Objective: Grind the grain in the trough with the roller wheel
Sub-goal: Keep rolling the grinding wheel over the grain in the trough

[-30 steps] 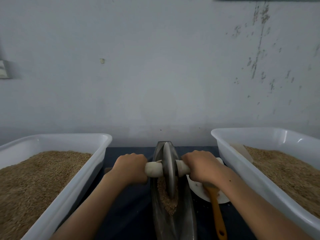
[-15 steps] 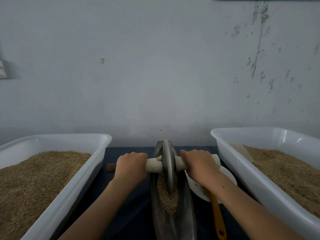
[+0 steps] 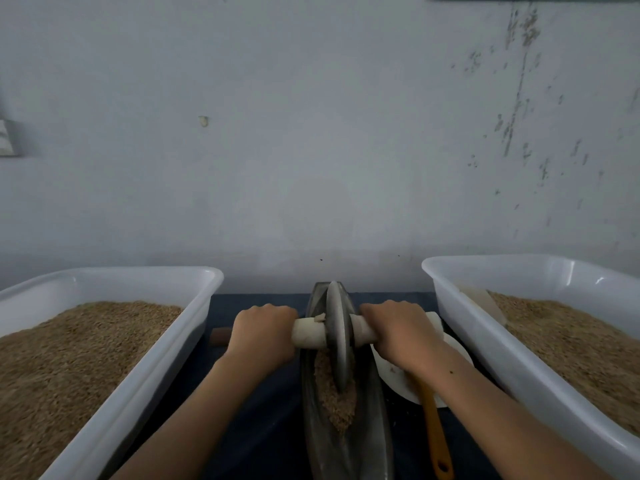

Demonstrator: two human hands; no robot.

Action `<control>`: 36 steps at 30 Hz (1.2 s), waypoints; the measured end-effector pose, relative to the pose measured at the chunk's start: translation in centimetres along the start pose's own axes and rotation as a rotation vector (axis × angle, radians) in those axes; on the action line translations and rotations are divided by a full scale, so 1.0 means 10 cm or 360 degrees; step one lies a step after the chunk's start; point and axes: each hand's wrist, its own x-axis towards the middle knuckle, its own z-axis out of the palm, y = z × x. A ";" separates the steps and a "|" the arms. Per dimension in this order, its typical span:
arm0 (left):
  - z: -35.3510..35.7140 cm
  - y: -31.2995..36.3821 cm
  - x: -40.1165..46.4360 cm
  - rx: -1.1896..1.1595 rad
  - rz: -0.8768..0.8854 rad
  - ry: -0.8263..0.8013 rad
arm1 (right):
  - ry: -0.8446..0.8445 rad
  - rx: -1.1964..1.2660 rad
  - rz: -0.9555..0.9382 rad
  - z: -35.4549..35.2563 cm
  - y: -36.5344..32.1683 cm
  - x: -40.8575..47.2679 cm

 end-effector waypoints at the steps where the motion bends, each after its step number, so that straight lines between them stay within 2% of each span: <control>1: 0.03 0.01 -0.01 0.0004 -0.0012 0.0087 | 0.0052 0.0008 0.0013 0.03 0.00 0.00; 3: 0.06 0.03 -0.03 -0.0008 -0.0017 0.0192 | 0.0110 0.0011 0.0024 0.06 0.01 0.00; 5: 0.07 0.01 -0.03 -0.0028 -0.0005 0.0173 | 0.0104 -0.0002 0.0013 0.05 0.01 -0.01; 12: -0.06 -0.07 0.03 -0.0047 0.0118 -0.0356 | -0.0365 -0.0018 -0.0088 -0.15 0.02 -0.03; 15: -0.07 -0.09 0.03 -0.0079 0.0103 -0.0451 | -0.0383 -0.0021 -0.0070 -0.16 0.01 -0.02; 17: -0.06 -0.08 0.02 -0.0067 0.0083 -0.0368 | -0.0302 -0.0067 -0.0035 -0.13 -0.01 -0.01; 22: 0.02 -0.01 0.02 0.0002 -0.0004 0.0080 | 0.0043 -0.0031 0.0062 0.00 -0.02 0.00; 25: 0.04 -0.01 0.01 -0.0003 0.0003 0.0126 | 0.0062 -0.0013 0.0057 0.03 0.00 0.00; 27: 0.02 -0.02 0.01 0.0001 0.0027 0.0018 | -0.0034 -0.0029 0.0028 -0.02 0.02 0.00; 32: -0.11 -0.08 0.02 -0.0118 0.0093 -0.0468 | -0.0387 -0.0049 -0.0086 -0.16 0.04 -0.02; 34: -0.12 -0.10 0.02 -0.0165 0.0092 -0.0557 | -0.0386 -0.0065 -0.0083 -0.16 0.03 -0.02; 36: -0.11 -0.10 0.02 -0.0162 0.0066 -0.0520 | -0.0314 -0.0087 -0.0072 -0.13 0.02 -0.01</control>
